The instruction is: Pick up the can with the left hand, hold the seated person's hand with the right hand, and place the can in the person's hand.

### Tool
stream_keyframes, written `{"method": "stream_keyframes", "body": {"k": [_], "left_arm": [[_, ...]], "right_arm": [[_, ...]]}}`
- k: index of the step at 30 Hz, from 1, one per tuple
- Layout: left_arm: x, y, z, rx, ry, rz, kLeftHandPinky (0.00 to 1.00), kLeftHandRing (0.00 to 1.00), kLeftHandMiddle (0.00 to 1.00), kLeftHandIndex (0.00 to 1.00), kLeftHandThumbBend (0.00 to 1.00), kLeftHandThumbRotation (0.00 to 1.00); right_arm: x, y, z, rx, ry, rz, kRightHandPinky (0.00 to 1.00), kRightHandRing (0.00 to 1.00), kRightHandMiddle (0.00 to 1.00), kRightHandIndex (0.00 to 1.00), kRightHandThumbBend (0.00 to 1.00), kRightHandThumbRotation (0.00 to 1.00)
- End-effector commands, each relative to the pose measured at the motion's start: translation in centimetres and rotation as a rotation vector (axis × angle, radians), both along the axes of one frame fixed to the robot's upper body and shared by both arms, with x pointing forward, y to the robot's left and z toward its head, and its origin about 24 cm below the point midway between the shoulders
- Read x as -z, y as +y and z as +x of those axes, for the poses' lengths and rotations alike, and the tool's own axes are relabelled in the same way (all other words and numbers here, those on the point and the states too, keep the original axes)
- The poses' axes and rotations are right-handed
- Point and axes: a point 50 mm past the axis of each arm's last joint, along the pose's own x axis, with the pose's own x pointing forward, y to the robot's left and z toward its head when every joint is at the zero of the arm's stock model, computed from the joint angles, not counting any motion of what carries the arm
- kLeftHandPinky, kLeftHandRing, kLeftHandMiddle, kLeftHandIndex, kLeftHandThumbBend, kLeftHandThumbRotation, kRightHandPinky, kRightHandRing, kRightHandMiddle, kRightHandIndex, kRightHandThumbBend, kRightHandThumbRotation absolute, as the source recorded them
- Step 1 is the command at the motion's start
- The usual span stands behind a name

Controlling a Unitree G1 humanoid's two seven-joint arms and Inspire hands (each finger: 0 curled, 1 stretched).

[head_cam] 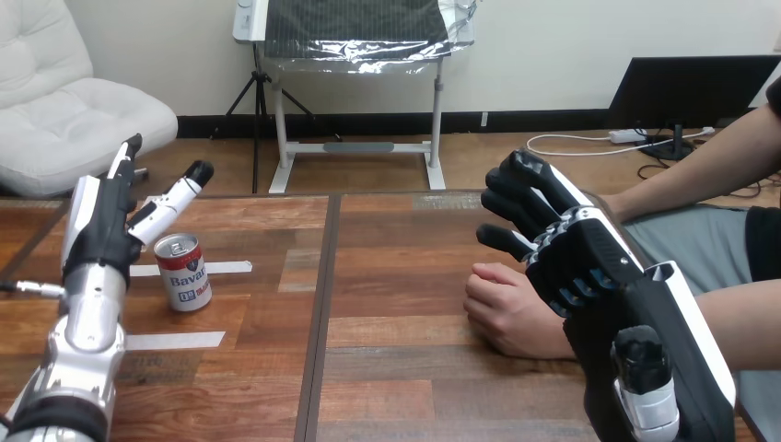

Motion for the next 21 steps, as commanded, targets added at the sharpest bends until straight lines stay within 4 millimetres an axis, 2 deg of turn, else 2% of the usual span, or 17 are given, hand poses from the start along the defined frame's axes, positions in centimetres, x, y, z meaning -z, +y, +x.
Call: {"method": "stream_keyframes", "body": {"k": [1,21], "left_arm": [[-3.02,0.09,1.85,0.003,-0.055,0.019,0.9,0.98,1.0,0.98,0.71,0.7],[-2.09,0.12,2.08,-0.038,0.064,0.016,0.88,0.96,0.99,0.98,0.71,0.69]], "right_arm": [[-1.54,-0.1,0.43,-0.004,-0.093,0.011,0.86,0.92,0.91,0.91,0.96,0.89],[-1.61,-0.22,0.4,-0.009,-0.091,0.016,0.84,0.9,0.9,0.9,0.99,0.9]]}}
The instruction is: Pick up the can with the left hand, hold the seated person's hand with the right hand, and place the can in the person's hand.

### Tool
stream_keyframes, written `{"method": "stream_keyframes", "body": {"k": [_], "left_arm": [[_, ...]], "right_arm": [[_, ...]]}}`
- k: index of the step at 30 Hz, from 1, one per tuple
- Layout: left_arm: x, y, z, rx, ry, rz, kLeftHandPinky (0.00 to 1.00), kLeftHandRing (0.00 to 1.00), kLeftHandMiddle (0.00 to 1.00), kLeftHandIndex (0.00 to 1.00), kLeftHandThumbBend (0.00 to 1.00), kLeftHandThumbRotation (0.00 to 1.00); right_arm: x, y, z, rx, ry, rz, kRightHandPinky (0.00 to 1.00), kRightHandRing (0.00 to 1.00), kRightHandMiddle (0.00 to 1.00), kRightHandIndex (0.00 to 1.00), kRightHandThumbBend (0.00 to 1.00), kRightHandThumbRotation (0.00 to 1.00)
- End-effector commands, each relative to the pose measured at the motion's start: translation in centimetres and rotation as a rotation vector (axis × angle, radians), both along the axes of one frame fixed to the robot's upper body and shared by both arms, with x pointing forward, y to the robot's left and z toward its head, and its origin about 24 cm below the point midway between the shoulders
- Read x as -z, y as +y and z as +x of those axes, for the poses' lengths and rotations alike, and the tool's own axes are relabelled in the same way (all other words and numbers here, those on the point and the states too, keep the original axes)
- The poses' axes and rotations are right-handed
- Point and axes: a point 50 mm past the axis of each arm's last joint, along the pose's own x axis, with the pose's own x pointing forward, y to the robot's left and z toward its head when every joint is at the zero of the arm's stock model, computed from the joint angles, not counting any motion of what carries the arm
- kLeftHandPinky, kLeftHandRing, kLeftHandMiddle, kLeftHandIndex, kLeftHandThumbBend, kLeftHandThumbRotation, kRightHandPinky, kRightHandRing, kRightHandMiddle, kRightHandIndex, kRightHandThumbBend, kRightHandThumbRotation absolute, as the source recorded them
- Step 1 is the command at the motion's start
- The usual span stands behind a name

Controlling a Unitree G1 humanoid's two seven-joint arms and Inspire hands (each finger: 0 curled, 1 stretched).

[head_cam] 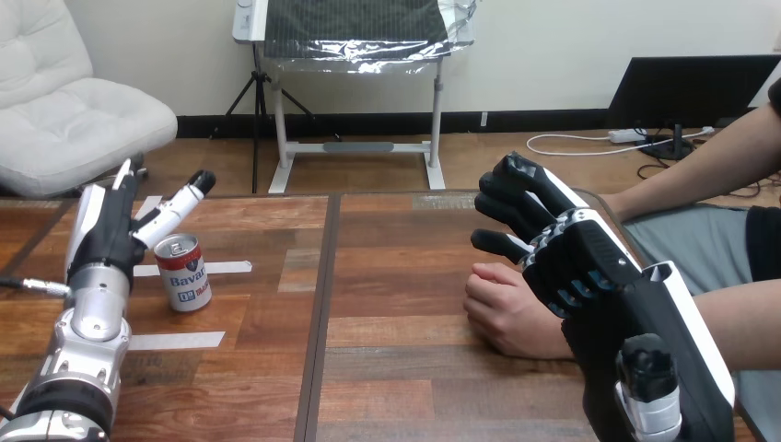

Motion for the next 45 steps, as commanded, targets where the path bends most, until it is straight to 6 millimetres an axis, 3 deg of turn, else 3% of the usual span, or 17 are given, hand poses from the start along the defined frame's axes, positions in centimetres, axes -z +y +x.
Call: {"method": "stream_keyframes", "body": {"k": [1,19,33,45], "left_arm": [[-2.6,0.1,1.6,-0.003,-0.045,0.02,0.88,0.96,0.99,0.98,0.71,0.69],[-1.4,0.1,1.2,-0.028,0.037,-0.001,0.88,0.98,1.0,0.99,0.72,0.65],[-0.8,-0.1,1.1,-0.014,0.094,0.064,0.88,0.98,1.0,1.0,0.75,0.69],[-0.5,-0.3,1.0,-0.007,0.114,0.053,0.92,1.0,1.0,1.0,0.71,0.67]], "right_arm": [[-1.6,-0.2,0.4,0.0,-0.088,0.018,0.84,0.9,0.9,0.9,0.99,0.9],[-1.8,-0.4,0.3,-0.002,-0.098,0.005,0.82,0.89,0.89,0.89,1.0,0.9],[-1.9,-0.3,0.4,-0.005,-0.103,0.007,0.79,0.87,0.87,0.88,1.0,0.9],[-1.9,-0.2,0.4,-0.016,-0.109,0.011,0.78,0.87,0.87,0.87,1.0,0.9]]}}
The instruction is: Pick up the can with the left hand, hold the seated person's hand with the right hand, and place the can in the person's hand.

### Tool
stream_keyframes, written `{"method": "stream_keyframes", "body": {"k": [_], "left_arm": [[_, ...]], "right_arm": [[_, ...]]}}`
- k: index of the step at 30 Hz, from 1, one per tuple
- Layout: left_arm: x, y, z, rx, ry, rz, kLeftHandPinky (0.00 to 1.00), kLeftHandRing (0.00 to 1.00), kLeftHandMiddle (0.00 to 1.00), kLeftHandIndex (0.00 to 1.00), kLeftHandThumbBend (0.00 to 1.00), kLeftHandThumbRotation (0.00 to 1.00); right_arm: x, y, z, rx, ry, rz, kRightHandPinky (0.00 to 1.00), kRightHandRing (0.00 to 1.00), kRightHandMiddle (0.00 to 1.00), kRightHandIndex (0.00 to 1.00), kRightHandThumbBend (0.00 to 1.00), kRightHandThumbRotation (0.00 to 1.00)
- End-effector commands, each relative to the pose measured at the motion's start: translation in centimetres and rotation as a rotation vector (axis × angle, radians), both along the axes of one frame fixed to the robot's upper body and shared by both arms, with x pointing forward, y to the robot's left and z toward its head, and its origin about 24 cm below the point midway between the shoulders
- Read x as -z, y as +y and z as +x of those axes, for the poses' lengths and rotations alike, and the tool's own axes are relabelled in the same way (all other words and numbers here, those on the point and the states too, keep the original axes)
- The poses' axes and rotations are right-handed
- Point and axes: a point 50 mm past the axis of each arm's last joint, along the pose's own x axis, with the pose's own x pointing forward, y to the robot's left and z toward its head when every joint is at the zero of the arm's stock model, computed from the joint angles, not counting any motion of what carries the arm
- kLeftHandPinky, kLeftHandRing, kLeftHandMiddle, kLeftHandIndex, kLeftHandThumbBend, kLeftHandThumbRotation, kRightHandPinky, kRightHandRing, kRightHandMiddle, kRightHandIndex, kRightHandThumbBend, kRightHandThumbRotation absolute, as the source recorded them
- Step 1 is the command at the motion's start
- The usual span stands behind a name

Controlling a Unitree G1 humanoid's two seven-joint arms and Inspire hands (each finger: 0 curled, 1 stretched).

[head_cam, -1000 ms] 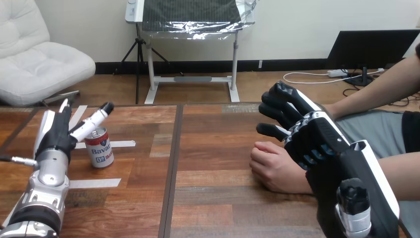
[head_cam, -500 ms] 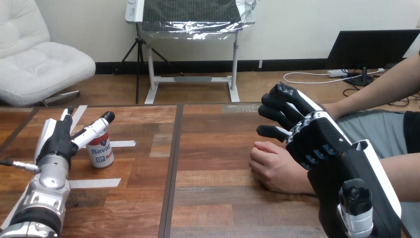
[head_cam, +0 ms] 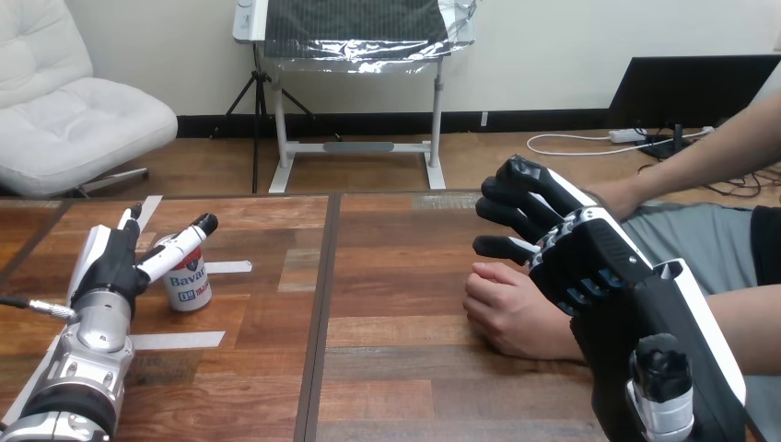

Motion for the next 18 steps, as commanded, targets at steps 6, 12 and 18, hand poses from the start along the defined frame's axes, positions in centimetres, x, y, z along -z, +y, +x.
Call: {"method": "stream_keyframes", "body": {"k": [6,12,18], "left_arm": [[-2.44,-0.58,1.78,0.032,-0.064,0.027,0.92,1.0,1.0,1.0,0.7,0.66],[-2.35,-0.68,1.75,0.036,-0.065,0.023,0.91,1.0,1.0,1.0,0.7,0.64],[-2.24,-0.79,1.72,0.038,-0.064,0.012,0.89,0.98,1.0,0.99,0.72,0.62]], "right_arm": [[-1.76,0.23,0.4,-0.018,-0.106,0.015,0.78,0.86,0.87,0.87,1.0,0.9],[-1.73,0.24,0.36,-0.02,-0.104,0.018,0.77,0.86,0.86,0.87,1.0,0.9],[-1.74,0.28,0.33,-0.02,-0.104,0.017,0.77,0.86,0.86,0.87,1.0,0.9]]}}
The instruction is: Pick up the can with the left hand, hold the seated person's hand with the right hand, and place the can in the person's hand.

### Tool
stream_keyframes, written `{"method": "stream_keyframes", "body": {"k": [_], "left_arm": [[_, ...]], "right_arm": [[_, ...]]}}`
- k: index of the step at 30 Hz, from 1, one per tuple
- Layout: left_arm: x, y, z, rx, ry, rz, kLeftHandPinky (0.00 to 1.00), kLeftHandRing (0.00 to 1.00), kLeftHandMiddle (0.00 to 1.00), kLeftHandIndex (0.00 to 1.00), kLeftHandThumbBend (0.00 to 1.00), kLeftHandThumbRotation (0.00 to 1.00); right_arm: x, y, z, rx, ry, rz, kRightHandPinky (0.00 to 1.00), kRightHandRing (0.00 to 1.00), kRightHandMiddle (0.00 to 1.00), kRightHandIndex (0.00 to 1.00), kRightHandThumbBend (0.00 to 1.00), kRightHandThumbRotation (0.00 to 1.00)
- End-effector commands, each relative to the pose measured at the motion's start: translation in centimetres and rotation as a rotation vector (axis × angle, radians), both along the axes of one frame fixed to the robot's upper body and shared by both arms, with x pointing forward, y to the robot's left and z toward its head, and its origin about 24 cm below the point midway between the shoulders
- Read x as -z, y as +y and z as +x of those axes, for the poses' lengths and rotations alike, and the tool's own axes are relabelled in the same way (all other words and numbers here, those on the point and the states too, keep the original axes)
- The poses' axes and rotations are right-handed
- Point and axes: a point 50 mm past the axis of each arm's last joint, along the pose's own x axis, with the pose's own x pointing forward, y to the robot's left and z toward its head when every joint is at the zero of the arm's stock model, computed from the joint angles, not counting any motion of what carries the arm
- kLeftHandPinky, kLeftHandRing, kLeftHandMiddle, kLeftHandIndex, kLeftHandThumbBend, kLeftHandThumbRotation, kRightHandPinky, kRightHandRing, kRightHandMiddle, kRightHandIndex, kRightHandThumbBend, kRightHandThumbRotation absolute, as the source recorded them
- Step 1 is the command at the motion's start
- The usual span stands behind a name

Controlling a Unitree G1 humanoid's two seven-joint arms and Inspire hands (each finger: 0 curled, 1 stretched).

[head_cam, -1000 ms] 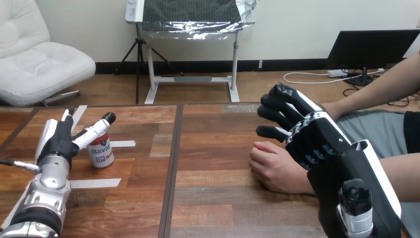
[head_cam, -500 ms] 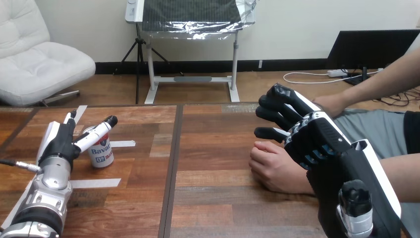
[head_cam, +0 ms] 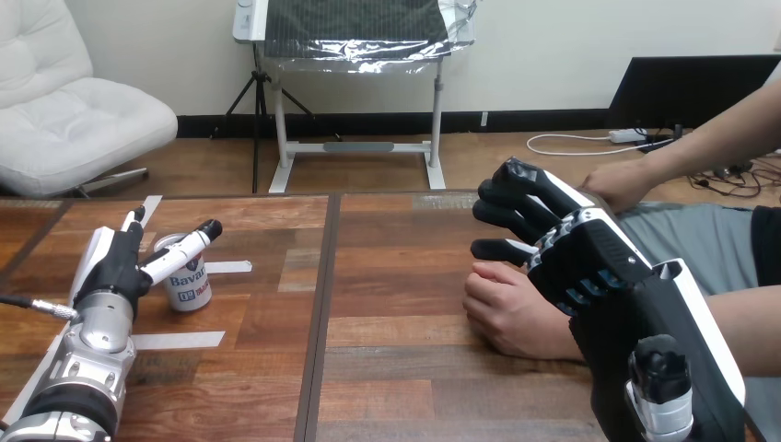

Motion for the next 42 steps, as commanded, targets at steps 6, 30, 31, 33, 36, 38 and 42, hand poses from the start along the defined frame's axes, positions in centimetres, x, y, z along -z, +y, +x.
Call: {"method": "stream_keyframes", "body": {"k": [6,30,31,33,36,38,42], "left_arm": [[-2.3,-0.8,1.8,0.035,-0.066,0.0,0.87,0.96,0.99,0.99,0.74,0.61],[-2.1,-1.5,2.1,0.075,0.004,0.036,0.88,0.99,1.0,1.0,0.74,0.53],[-2.1,-1.5,2.1,0.075,0.005,0.037,0.88,0.99,1.0,1.0,0.74,0.52],[-2.1,-1.6,2.1,0.075,0.008,0.039,0.88,0.99,1.0,0.99,0.74,0.52],[-2.1,-1.7,2.1,0.075,0.01,0.039,0.88,0.98,1.0,0.99,0.73,0.51],[-2.1,-1.7,2.1,0.073,0.009,0.036,0.87,0.97,1.0,0.98,0.73,0.5],[-2.1,-1.8,2.2,0.075,0.013,0.048,0.85,0.96,0.99,0.97,0.73,0.47]], "right_arm": [[-1.7,0.3,0.3,-0.017,-0.104,0.023,0.76,0.85,0.86,0.86,1.0,0.91],[-1.8,0.3,0.1,-0.021,-0.128,0.024,0.73,0.85,0.86,0.86,1.0,0.91],[-1.8,0.3,0.1,-0.02,-0.129,0.024,0.73,0.85,0.86,0.86,1.0,0.91],[-1.9,0.3,0.1,-0.018,-0.131,0.024,0.73,0.85,0.86,0.86,1.0,0.91],[-1.9,0.3,0.1,-0.018,-0.134,0.026,0.73,0.85,0.86,0.86,1.0,0.92],[-1.9,0.3,0.1,-0.018,-0.133,0.028,0.73,0.85,0.86,0.86,1.0,0.92],[-1.9,0.3,0.1,-0.023,-0.124,0.032,0.72,0.85,0.86,0.86,1.0,0.92]]}}
